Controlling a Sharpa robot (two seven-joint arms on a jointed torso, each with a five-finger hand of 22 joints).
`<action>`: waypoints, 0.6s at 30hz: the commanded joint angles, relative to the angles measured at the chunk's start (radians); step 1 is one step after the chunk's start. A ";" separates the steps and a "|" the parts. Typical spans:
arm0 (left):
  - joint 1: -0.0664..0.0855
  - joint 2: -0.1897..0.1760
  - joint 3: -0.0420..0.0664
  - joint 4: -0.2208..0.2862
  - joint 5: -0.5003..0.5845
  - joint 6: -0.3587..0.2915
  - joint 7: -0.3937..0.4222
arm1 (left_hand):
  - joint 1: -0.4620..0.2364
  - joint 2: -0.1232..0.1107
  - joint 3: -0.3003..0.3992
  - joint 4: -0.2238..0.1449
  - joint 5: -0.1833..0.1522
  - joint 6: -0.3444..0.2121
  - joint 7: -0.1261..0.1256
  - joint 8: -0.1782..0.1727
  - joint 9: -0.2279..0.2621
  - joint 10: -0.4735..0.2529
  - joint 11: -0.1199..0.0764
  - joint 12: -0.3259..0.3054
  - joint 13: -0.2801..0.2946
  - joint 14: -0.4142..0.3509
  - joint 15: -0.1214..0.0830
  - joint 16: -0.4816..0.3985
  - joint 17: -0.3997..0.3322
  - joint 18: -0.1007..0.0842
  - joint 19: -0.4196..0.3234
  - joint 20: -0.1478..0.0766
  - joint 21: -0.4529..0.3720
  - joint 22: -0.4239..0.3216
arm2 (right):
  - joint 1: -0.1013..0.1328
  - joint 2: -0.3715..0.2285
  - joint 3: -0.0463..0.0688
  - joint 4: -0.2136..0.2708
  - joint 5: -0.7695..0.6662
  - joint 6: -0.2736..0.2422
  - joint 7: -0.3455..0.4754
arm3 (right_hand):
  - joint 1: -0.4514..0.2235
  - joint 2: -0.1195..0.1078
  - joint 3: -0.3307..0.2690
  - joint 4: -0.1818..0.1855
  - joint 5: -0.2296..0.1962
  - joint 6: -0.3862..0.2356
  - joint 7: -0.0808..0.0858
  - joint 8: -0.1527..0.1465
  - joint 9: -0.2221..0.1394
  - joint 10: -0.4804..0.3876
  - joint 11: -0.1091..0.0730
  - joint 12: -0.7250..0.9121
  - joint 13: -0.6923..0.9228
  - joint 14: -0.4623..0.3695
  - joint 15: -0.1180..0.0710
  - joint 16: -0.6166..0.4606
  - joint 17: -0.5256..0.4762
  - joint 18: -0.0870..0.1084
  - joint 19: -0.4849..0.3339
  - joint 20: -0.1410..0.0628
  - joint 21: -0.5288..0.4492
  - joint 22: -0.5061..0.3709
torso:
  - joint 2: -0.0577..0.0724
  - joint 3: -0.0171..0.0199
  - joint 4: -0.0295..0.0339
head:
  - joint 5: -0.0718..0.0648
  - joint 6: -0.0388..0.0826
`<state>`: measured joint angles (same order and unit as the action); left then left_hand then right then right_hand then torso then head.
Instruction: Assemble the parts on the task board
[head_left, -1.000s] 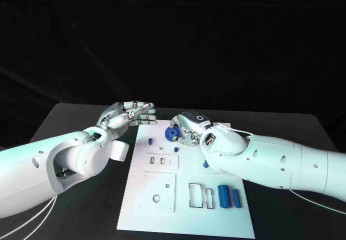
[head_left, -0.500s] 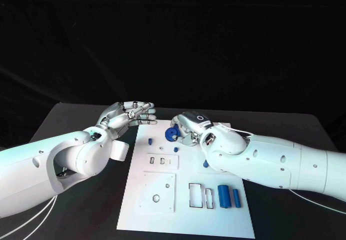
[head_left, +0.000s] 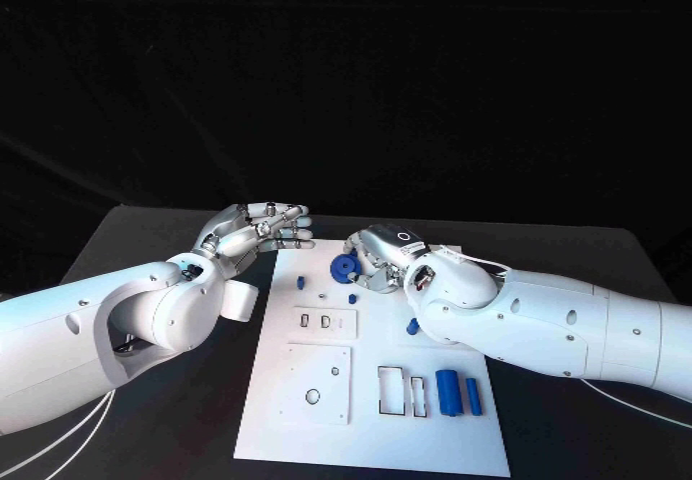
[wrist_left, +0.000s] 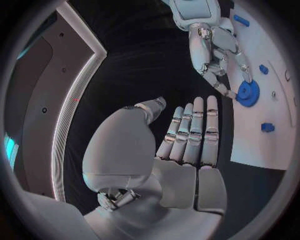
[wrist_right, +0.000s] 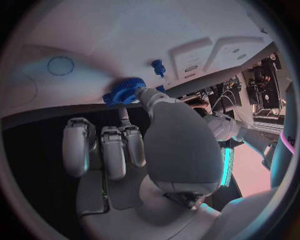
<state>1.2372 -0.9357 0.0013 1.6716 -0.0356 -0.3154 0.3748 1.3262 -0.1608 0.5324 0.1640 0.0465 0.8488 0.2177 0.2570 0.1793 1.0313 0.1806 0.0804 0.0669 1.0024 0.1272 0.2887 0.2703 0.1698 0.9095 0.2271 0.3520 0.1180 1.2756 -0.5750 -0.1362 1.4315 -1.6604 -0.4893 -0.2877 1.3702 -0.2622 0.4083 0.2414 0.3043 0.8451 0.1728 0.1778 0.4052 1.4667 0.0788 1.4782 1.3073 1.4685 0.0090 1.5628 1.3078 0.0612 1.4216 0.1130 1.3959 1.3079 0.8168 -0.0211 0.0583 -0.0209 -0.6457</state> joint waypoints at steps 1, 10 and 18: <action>0.001 0.001 0.001 0.001 0.001 0.020 0.004 | -0.001 0.009 -0.006 0.002 0.005 -0.008 0.029 -0.007 0.001 -0.002 0.006 -0.004 0.001 -0.001 0.007 -0.004 0.001 0.013 0.001 0.009 -0.002 -0.001 | 0.000 -0.003 0.000 0.002 0.019 0.033 0.009 | -0.019 0.005 -0.009 0.005 -0.005 0.016 -0.001 -0.003 0.002 0.024 0.007 0.001 0.152 0.095 0.005 0.000 0.233 -0.001 -0.002 0.007 -0.004 0.037 | 0.001 0.0002 -0.0012 | 0.001 0.001; 0.001 0.002 0.001 -0.001 0.001 0.020 0.004 | -0.001 0.009 -0.006 0.002 0.005 -0.008 0.029 -0.007 0.001 -0.002 0.006 -0.004 0.001 -0.001 0.007 -0.004 0.001 0.013 0.001 0.009 -0.002 -0.001 | 0.000 0.003 -0.002 -0.011 0.063 0.068 0.015 | -0.073 0.034 -0.017 0.038 -0.005 0.033 -0.005 -0.011 0.003 0.030 0.004 0.007 0.160 0.097 0.002 0.002 0.240 -0.002 0.002 0.004 -0.002 0.044 | 0.001 0.0003 0.0006 | 0.000 0.000; 0.001 0.002 0.001 -0.001 0.001 0.017 0.004 | -0.001 0.010 -0.007 0.002 0.005 -0.009 0.029 -0.007 0.001 -0.003 0.006 -0.005 0.001 -0.001 0.007 -0.005 0.002 0.013 0.001 0.009 -0.002 -0.002 | -0.001 0.006 -0.003 -0.019 0.077 0.085 0.010 | -0.080 0.031 -0.021 0.039 -0.006 0.026 -0.004 -0.018 0.001 0.030 0.005 0.008 0.161 0.097 0.002 0.002 0.241 -0.003 0.003 0.004 -0.001 0.045 | 0.001 -0.0009 0.0004 | -0.004 0.001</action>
<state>1.2372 -0.9354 0.0010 1.6699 -0.0356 -0.3144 0.3738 1.3262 -0.1608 0.5296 0.1669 0.0465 0.8488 0.2177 0.2531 0.1791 1.0312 0.1806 0.0805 0.0666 1.0024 0.1272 0.2889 0.2717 0.1698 0.9095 0.2271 0.3519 0.1182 1.2771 -0.5685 -0.1383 1.4124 -1.5996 -0.4422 -0.2768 1.3027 -0.2315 0.3893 0.2775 0.3043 0.8754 0.1678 0.1639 0.4043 1.4668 0.0787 1.4833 1.3081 1.4685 0.0089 1.5628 1.3077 0.0612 1.4216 0.1130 1.3959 1.3077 0.8173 -0.0211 0.0589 -0.0231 -0.6450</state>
